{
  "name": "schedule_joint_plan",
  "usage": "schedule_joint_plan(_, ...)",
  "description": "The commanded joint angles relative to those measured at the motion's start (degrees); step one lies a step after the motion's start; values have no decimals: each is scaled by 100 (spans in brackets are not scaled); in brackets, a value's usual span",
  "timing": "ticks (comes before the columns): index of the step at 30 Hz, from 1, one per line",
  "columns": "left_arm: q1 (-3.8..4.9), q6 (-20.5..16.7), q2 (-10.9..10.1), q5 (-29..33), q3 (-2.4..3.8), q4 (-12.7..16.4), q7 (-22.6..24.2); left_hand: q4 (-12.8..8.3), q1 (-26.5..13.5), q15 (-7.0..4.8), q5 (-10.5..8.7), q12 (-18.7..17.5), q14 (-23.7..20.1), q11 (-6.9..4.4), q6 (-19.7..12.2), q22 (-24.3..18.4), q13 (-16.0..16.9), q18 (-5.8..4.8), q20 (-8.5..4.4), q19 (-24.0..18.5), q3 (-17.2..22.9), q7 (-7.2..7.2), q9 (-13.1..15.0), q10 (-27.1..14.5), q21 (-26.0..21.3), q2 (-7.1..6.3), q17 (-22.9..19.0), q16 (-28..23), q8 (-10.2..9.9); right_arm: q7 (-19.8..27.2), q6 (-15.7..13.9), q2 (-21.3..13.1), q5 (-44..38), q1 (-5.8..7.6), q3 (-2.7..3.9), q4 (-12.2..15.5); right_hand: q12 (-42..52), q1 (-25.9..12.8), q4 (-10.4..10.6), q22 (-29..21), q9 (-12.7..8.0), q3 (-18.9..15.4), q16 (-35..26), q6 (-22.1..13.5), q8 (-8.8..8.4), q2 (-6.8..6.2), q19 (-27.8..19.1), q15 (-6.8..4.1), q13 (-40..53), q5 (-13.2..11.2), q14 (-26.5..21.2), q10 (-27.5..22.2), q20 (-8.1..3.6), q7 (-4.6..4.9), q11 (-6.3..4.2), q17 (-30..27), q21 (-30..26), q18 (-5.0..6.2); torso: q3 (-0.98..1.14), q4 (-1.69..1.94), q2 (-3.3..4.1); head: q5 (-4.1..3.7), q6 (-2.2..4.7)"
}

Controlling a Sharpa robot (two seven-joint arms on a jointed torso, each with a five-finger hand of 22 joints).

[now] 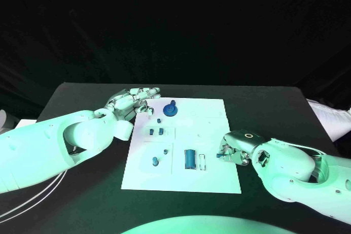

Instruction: Assemble the parts on the task board

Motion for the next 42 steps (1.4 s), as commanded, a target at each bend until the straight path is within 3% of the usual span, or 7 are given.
schedule_joint_plan(1, 3, 94, 12, -84, 3, 6, 20, -56, 45, -9, 14, 39, -31, -14, -28, -6, -8, 62, -21, -28, 3, 3, -3, -47, -23, 9, -14, 25, 21, -58, -405, -8, 649, -62, -46, 28, 11, -283, -122, 14, 34, 926, 30, 89, 3, -281, 27, -35, 14, 18, 368, 86, -13, -23, -41, 288, 36, -52, 1, 7, 3, 4, 3)
schedule_joint_plan(3, 3, 96, 12, -100, 2, 7, 21, -56, 45, -9, 14, 39, -31, -14, -28, -6, -8, 62, -21, -28, 3, 3, -3, -47, -23, 9, -14, 25, 21, -53, -604, -15, 840, -59, -38, 70, 23, -475, -16, 19, 37, 1315, 35, 116, -25, -527, 29, -43, 36, -57, 372, 106, -16, -11, -34, 303, 37, -48, -2, 6, 6, 0, 7)
schedule_joint_plan(7, 3, 99, 10, -115, 2, 11, 25, -61, 49, -10, 9, 42, -32, -14, -27, -6, -8, 62, -21, -28, 4, 3, -2, -48, -23, 6, -17, 25, 23, -4, -1174, -35, 1421, -50, -23, 114, 81, -741, 103, 33, 52, 1708, 45, 160, -47, -788, 35, -34, 92, -140, 378, 145, -7, -21, -41, 325, 44, -54, -6, -1, 7, 3, 1)
schedule_joint_plan(12, 3, 98, 2, -122, 2, 21, 27, -62, 48, -10, 5, 43, -34, -13, -26, -6, -8, 62, -21, -28, 2, 4, -2, -49, -24, 3, -23, 24, 24, 57, -1492, -62, 2237, -34, -9, 123, 247, -974, 139, 83, 79, 1871, 91, 223, -40, -941, 59, -32, 215, -70, 394, 216, -13, -20, -47, 390, 81, -62, -6, -1, 8, 16, -6)
schedule_joint_plan(25, 3, 103, -4, -124, 2, 41, 31, -62, 48, -10, 5, 43, -34, -13, -26, -6, -8, 62, -21, -28, 2, 4, -2, -49, -24, 3, -23, 24, 24, -35, -1140, 65, 2881, -27, -5, 136, 457, -1280, 129, 134, 127, 1824, 136, 318, -17, -1117, 81, -44, 384, 128, 407, 288, -22, -42, -62, 454, 117, -71, -5, 1, -2, -13, -23)
schedule_joint_plan(33, 3, 102, -4, -124, 2, 52, 30, -62, 41, -9, -3, 49, -34, -11, -25, -6, -9, 62, -21, -28, -3, 5, -2, -50, -24, -2, -25, 27, 26, -127, -1177, 235, 2901, -28, -6, 51, 508, -1525, 159, 156, 171, 1648, 158, 391, 12, -1181, 91, -53, 443, 269, 413, 319, -31, -61, -74, 486, 134, -75, -3, -5, 6, -16, -20)
schedule_joint_plan(42, 4, 99, 4, -124, 2, 61, 28, -62, 41, -9, -3, 49, -34, -11, -25, -6, -9, 62, -21, -28, -3, 5, -2, -50, -24, -2, -25, 27, 26, -180, -1165, 373, 2762, -27, -7, -47, 661, -1847, 250, 245, 236, 1251, 227, 476, 43, -1119, 132, -78, 573, 650, 431, 399, -54, -98, -103, 581, 196, -93, -5, -2, 8, -22, -16)
